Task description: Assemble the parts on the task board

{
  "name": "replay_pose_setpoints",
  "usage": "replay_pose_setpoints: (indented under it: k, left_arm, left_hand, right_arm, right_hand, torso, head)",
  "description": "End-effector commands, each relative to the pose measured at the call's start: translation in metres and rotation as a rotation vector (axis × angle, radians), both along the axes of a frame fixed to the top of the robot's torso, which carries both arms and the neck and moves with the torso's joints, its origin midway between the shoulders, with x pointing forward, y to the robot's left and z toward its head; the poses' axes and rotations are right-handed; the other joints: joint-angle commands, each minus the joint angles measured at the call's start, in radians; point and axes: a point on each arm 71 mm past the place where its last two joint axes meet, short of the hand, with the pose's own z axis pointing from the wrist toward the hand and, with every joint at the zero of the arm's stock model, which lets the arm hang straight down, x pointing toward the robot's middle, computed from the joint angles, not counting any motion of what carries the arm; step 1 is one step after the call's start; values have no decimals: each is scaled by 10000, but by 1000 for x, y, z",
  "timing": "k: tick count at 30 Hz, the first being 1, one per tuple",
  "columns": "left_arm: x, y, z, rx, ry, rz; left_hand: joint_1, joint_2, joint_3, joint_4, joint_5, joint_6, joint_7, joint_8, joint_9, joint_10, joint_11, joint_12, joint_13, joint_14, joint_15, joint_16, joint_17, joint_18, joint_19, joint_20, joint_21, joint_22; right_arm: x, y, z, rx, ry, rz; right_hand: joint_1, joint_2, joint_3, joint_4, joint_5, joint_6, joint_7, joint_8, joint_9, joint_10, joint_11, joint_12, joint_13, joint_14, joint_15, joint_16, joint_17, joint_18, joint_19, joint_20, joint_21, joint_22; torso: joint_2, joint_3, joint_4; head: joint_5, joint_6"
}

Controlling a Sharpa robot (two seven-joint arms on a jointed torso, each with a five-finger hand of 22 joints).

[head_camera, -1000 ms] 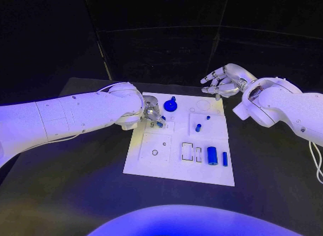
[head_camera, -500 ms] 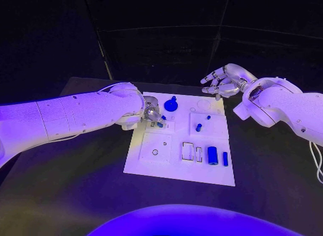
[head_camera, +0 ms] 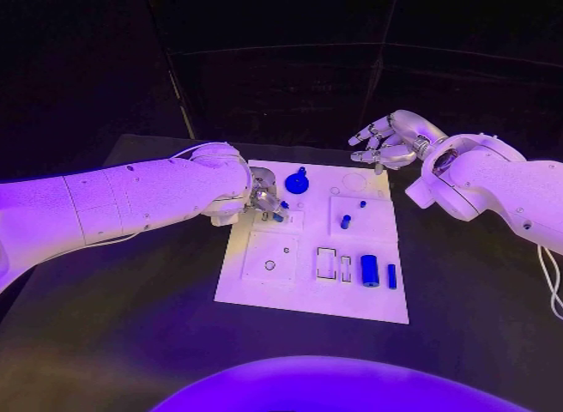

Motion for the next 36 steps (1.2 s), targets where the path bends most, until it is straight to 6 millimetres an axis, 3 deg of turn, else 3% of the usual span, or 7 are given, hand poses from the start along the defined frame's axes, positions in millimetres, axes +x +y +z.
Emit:
replay_pose_setpoints:
  k: [1,11,23,28,36]
  left_arm:
    - [-3,0,-5,375,390,-204]
    - [0,-1,-6,406,367,-144]
    - [2,-5,-6,430,386,-189]
    - [2,-5,-6,436,400,-202]
    - [3,-6,-6,432,407,-232]
  left_hand:
    - [-105,-44,1525,-1464,33,40,-64,77,-14,4,-108,-50,-48,1016,-39,15,2450,-155,39,-5,1,16]
    - [-397,-35,1419,-1244,33,130,-128,117,-11,38,-159,-110,-173,1026,-81,37,2492,-164,69,-39,20,65]
    - [-765,17,1313,-957,33,312,-197,172,-17,203,-213,159,121,1037,-128,63,2541,-181,118,-84,61,148]
    - [-1248,112,1170,-557,20,425,-222,149,-64,263,-232,262,212,1046,-146,85,2583,-191,144,-107,79,191]
    - [-1565,118,1031,-334,11,512,-249,129,-98,295,-255,332,276,1054,-167,102,2618,-198,163,-130,92,228]
  right_arm:
    - [0,1,1,-11,-33,74]
    - [0,2,1,8,-56,97]
    - [0,4,2,27,-81,128]
    - [0,3,2,15,-64,116]
    - [0,3,1,6,-48,139]
  right_hand:
    - [-10,-66,44,29,-33,-86,-7,61,2,-39,-4,-12,-14,-81,1,-45,-2,131,-27,18,-42,-10]
    - [-87,-61,53,86,-42,-86,-9,74,4,-29,-3,11,-22,-77,4,-44,13,133,-26,24,-53,-17]
    - [-114,-57,58,109,-32,-85,-10,80,5,-26,-5,20,-25,-73,4,-39,25,133,-25,26,-57,-20]
    - [-124,-54,63,118,-21,-84,-11,83,6,-26,-6,23,-26,-71,4,-36,32,134,-24,26,-59,-21]
    - [-130,-54,67,123,-8,-84,-12,85,6,-27,-6,26,-28,-72,4,-39,30,134,-23,27,-61,-22]
  torso:
    - [-2,-1,10]
    - [-3,0,-3]
    - [2,-5,2]
    - [2,-3,15]
    - [-2,-9,13]
  head:
    - [-7,-7]
    - [-17,-10]
    - [-55,-29]
    - [-71,-40]
    - [-59,-39]
